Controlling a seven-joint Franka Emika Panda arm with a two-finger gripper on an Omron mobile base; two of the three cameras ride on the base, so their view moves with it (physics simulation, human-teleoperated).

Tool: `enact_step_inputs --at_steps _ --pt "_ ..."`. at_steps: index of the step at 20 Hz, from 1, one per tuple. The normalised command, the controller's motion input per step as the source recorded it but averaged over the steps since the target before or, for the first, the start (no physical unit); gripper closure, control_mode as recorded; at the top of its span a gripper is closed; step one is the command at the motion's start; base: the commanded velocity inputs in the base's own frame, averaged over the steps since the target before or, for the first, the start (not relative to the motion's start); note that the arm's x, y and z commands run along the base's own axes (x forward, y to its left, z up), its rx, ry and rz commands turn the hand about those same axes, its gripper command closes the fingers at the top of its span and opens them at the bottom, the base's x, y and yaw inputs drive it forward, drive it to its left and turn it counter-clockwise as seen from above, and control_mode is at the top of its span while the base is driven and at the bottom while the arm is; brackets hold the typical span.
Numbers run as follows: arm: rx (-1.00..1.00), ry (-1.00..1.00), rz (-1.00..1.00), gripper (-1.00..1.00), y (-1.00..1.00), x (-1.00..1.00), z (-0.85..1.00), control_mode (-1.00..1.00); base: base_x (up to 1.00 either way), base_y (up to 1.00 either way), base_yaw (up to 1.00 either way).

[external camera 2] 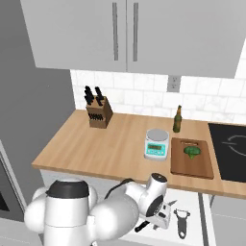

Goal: Place the appropriate cutting tool for cutting the broccoli skin on the cutting board.

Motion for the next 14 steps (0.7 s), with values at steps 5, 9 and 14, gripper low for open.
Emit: enact_step_inputs --at_steps 5,9,14 --pt "0.00 0.00 -0.20 -1.00 0.00 0.19 -0.47 -1.00 0.00 0.00 0.00" --pt "0.00 0.00 -0.21 -1.00 0.00 0.26 -0.39 -1.00 0.00 0.00 0.00" --pt "-0.02 0.00 -0.21 -1.00 0.00 0.32 -0.29 -1.00 0.00 0.00 0.00"
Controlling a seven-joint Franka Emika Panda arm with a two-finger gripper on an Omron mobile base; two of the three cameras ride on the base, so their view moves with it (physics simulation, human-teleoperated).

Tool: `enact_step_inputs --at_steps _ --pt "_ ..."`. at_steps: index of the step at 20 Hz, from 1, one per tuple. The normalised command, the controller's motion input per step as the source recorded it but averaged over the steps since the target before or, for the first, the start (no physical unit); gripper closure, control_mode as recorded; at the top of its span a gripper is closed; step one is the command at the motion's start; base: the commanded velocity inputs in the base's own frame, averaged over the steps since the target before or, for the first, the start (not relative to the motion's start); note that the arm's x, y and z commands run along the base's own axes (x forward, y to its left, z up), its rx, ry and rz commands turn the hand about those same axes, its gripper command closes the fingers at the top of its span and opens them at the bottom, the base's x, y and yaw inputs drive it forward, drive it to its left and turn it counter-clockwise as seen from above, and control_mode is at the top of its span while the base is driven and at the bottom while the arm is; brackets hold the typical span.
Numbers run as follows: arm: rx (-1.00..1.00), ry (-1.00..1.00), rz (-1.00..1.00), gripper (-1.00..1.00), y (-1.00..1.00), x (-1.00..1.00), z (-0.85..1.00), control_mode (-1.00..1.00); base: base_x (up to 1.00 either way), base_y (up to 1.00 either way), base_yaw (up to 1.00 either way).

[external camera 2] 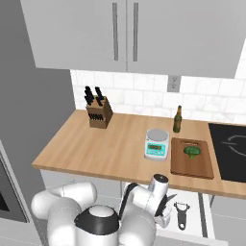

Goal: Place the appropriate cutting tool for cutting the broccoli skin on the cutting board.

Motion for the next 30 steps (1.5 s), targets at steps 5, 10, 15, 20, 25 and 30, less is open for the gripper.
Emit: enact_step_inputs --at_steps 5,10,15,20,25,30 --pt "-0.08 0.00 -0.19 -1.00 0.00 0.12 -0.61 -1.00 0.00 0.00 0.00" --pt "-0.15 0.00 -0.19 1.00 0.00 -0.56 -1.00 -1.00 0.00 0.00 0.00" --pt "-0.20 0.00 -0.16 1.00 0.00 -0.80 -1.00 -1.00 0.00 0.00 0.00" --pt "-0.15 0.02 -0.14 1.00 -0.03 -0.80 -1.00 -1.00 0.00 0.00 0.00" --pt "-0.05 0.15 -0.09 1.00 -0.38 -0.85 -0.53 -1.00 0.00 0.00 0.00" --pt "-0.02 0.16 -0.07 1.00 -0.14 -0.57 -0.20 -1.00 0.00 0.00 0.00"
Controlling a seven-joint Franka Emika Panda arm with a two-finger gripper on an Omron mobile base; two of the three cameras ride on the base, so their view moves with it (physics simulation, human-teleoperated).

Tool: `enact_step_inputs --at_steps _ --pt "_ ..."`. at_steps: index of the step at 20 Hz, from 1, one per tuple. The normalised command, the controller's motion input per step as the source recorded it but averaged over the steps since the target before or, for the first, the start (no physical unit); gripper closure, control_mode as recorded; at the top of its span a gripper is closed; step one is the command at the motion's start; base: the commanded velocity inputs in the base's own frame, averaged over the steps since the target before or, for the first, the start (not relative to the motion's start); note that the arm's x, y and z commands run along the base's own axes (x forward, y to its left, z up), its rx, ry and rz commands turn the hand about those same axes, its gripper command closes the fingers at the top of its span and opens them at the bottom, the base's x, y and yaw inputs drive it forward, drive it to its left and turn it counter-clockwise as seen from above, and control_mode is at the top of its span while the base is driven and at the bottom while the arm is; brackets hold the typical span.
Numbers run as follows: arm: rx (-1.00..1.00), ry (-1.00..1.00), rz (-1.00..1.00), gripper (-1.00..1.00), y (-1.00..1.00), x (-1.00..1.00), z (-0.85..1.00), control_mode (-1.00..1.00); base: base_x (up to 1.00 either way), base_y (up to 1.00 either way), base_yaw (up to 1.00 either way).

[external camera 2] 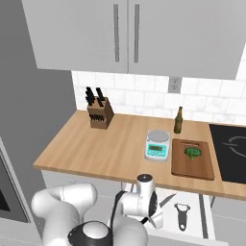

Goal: Place the appropriate cutting tool for cutting the broccoli skin on the cutting board.

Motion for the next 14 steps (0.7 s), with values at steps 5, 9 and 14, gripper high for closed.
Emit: enact_step_inputs --at_steps 5,9,14 --pt "0.00 0.11 -0.04 1.00 -0.20 -0.58 0.13 -1.00 0.00 0.00 0.00" --pt "0.03 0.09 -0.07 1.00 -0.15 -0.04 0.71 -1.00 0.00 0.00 0.00" --pt "0.07 0.09 -0.09 1.00 -0.19 -0.58 0.96 -1.00 0.00 0.00 0.00"
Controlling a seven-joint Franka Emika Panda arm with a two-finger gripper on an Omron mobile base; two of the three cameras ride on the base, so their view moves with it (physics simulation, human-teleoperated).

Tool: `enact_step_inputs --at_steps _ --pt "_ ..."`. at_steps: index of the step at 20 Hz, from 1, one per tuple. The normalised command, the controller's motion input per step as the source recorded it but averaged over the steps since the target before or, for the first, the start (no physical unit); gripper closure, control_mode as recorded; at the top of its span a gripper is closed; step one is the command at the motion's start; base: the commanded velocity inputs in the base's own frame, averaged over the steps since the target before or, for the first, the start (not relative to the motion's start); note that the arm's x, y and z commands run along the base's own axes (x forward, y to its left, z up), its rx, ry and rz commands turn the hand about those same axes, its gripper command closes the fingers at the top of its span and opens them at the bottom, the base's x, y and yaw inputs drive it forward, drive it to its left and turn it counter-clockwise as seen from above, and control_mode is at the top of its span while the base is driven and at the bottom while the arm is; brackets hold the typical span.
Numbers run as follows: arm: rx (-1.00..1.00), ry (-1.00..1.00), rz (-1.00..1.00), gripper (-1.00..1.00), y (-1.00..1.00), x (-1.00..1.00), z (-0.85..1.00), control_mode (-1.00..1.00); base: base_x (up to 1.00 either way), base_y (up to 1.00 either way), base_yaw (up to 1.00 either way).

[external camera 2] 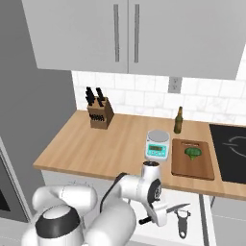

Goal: Place the appropriate cutting tool for cutting the broccoli skin on the cutting board.

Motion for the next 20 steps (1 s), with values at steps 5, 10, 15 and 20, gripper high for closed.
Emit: enact_step_inputs --at_steps 5,10,15,20 --pt "0.14 0.04 -0.11 1.00 -0.04 -0.86 1.00 -1.00 0.00 0.00 0.00" --pt "0.10 0.00 -0.17 1.00 -0.10 -0.23 1.00 -1.00 0.00 0.00 0.00" --pt "0.00 0.00 -0.14 1.00 -0.20 0.68 1.00 -1.00 0.00 0.00 0.00" --pt "0.00 0.00 -0.09 1.00 -0.01 0.82 0.86 -1.00 0.00 0.00 0.00"
